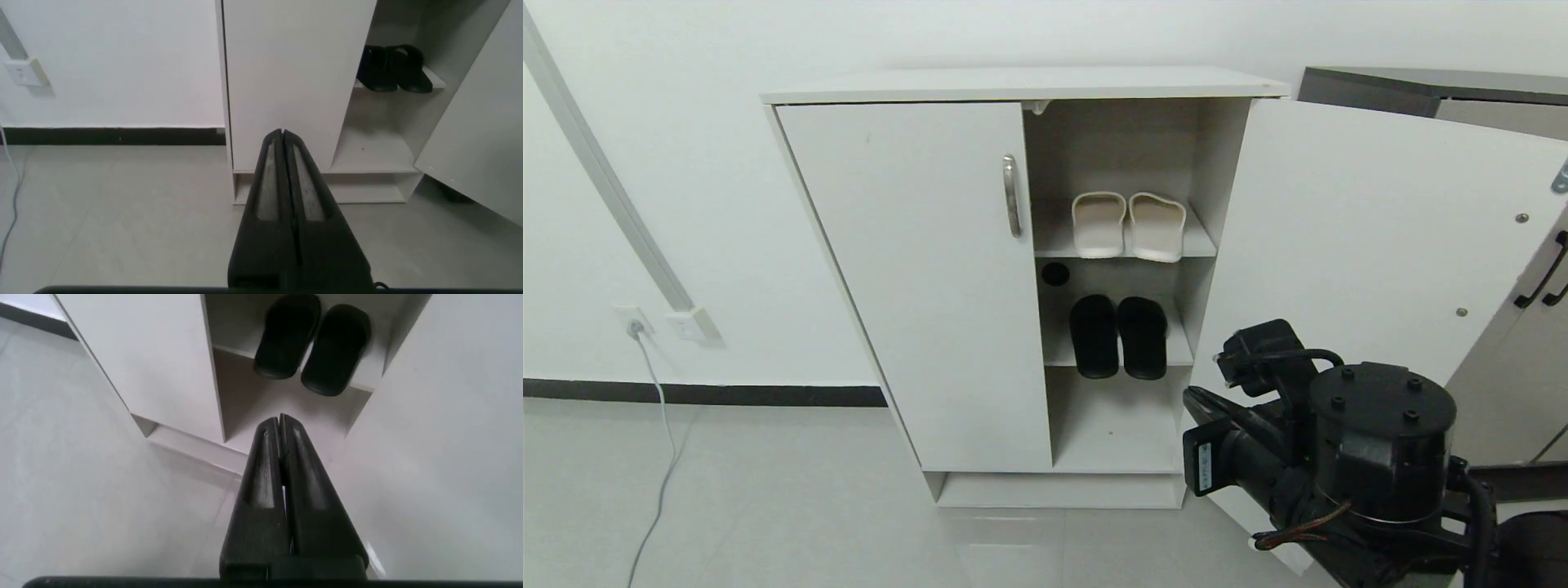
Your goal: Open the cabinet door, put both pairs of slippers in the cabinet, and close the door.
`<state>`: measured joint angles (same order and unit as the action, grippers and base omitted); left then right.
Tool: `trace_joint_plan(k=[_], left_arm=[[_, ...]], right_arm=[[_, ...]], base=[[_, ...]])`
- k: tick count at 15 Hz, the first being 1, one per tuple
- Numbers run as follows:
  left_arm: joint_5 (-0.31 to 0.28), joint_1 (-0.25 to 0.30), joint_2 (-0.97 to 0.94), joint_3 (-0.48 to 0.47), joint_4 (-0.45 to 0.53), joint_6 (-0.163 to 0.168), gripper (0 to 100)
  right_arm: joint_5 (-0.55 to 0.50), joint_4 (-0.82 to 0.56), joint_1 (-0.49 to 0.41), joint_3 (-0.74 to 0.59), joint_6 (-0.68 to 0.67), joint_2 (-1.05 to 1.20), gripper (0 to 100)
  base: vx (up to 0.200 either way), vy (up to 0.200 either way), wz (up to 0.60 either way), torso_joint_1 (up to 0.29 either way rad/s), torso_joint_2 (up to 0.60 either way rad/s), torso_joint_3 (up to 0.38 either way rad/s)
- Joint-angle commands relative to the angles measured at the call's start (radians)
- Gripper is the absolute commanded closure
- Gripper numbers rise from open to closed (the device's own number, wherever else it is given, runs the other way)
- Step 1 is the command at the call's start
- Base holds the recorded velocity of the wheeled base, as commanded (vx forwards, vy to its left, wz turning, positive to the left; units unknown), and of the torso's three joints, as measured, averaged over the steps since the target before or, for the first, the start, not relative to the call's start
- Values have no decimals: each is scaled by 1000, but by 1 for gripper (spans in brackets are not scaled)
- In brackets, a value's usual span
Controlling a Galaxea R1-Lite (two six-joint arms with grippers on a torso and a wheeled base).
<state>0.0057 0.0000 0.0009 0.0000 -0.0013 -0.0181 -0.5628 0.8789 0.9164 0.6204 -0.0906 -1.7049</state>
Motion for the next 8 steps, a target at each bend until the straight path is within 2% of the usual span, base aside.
trace_joint_plan(k=[1,7,8], left_arm=[[0,0,1,0,0,0,100],[0,0,1,0,0,-2,100],[0,0,1,0,0,-2,100]], right_arm=[[0,0,-1,-2,0,-10,100],[-2,-1,-13,2,-3,-24,100],[-2,-1,-17,-1,-1,-24,100]], base=[[0,0,0,0,0,0],[0,0,0,0,0,0],[0,0,0,7,-163,-183]])
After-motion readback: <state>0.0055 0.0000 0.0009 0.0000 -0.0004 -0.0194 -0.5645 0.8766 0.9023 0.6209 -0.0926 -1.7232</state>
